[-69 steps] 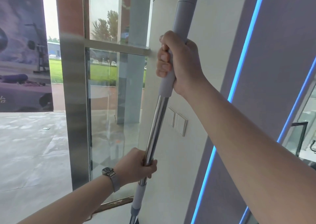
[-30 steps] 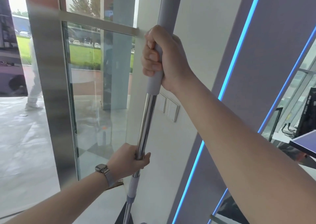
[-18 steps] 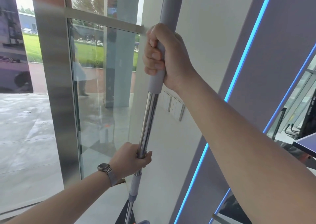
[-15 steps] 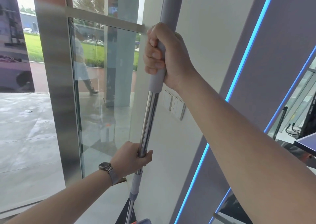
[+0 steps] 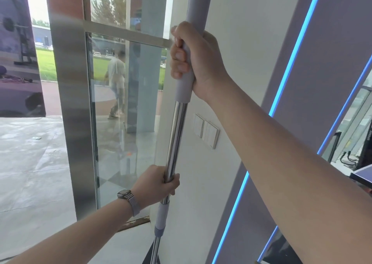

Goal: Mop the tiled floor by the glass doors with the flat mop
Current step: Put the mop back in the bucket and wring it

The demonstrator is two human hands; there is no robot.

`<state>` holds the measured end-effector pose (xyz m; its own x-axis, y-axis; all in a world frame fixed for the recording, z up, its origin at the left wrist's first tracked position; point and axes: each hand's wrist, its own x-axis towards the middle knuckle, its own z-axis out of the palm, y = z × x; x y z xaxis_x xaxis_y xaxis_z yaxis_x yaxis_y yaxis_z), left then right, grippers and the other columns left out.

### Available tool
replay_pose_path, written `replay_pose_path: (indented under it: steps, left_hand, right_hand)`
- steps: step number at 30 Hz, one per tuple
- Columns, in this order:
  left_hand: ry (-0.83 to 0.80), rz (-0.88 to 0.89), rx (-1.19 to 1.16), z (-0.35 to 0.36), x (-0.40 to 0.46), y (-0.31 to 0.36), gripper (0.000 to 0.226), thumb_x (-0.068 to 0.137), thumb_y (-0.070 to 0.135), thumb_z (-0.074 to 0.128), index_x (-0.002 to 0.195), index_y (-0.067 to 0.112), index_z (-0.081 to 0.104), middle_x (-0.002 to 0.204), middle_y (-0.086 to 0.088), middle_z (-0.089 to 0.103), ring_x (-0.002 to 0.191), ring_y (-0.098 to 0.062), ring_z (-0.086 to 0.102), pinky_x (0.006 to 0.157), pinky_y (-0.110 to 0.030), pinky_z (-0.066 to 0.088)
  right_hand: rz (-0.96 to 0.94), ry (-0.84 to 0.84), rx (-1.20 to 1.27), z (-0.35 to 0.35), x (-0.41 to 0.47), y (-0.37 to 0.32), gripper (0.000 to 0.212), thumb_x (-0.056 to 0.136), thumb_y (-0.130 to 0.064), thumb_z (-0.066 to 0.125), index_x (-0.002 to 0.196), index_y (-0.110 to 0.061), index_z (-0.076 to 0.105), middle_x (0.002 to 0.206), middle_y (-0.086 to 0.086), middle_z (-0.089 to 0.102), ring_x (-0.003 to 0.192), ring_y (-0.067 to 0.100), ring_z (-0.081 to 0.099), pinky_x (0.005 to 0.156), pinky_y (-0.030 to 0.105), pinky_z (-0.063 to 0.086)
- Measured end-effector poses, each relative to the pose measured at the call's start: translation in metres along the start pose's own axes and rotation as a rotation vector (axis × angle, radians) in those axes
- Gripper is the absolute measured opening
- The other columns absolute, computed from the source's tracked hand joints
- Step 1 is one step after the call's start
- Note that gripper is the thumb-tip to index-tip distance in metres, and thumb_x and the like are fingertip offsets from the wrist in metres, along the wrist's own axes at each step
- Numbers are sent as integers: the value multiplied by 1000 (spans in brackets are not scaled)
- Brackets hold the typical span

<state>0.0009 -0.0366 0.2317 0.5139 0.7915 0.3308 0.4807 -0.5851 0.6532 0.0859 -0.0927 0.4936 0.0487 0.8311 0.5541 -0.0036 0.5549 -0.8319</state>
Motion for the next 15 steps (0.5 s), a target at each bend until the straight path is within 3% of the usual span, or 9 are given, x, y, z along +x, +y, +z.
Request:
replay_pose_path:
  steps: [6, 10, 15]
  left_hand:
    - [17, 10, -68, -10, 3, 6, 32, 93, 28, 54, 63, 17, 56, 59, 9, 71, 53, -6, 66, 59, -32, 58]
    - [26, 14, -126, -10, 2, 8, 31, 94, 27, 55, 66, 13, 55, 59, 4, 72, 55, -9, 68, 59, -31, 58]
    - [61, 9, -187, -9, 3, 12, 31, 95, 26, 57, 75, 3, 59, 61, 2, 73, 56, -7, 68, 58, -22, 55]
  right_hand:
    - [-94, 40, -74, 4, 8, -4, 19, 89, -4, 53, 71, -6, 49, 53, 4, 44, 44, 19, 39, 49, 27, 39]
    - [-141, 58, -109, 9, 9, -6, 10, 90, -4, 54, 80, -4, 52, 54, 4, 45, 44, 19, 39, 49, 28, 39]
    - [-197, 112, -163, 8, 13, -4, 24, 92, -11, 59, 71, -10, 48, 57, 5, 46, 46, 19, 43, 49, 30, 42]
